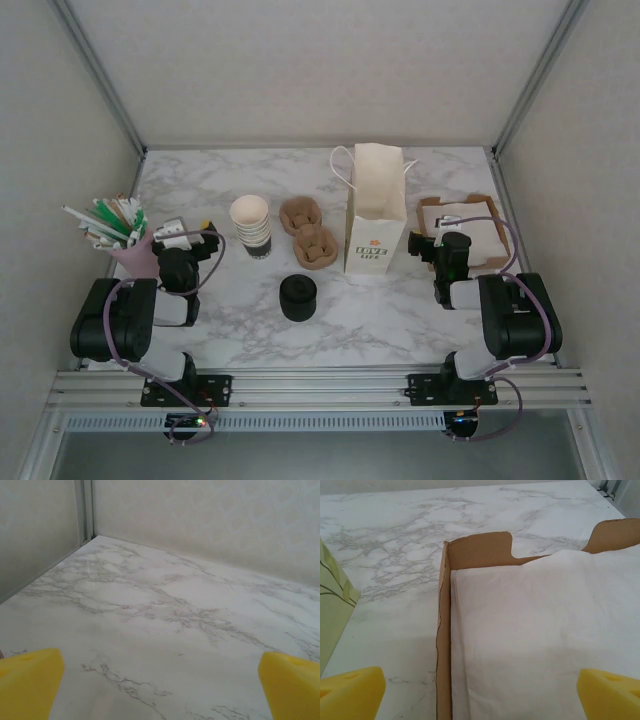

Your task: Pack the takeout coffee

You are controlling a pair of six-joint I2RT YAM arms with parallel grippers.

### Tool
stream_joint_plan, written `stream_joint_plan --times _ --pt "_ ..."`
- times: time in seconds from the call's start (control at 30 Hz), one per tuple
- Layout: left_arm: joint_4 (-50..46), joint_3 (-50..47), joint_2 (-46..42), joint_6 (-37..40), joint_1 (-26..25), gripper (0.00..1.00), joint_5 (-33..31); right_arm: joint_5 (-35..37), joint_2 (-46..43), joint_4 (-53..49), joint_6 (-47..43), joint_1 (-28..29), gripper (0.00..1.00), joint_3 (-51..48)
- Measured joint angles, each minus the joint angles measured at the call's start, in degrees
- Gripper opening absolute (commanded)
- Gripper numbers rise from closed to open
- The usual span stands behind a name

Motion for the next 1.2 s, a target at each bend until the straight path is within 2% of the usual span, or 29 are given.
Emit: stream_joint_plan --times 1.2 --pt "0.0 0.0 -0.1 0.7 0.0 1.0 1.0 -0.2 0.0 -0.5 -0.1 0.0 0.99 0.2"
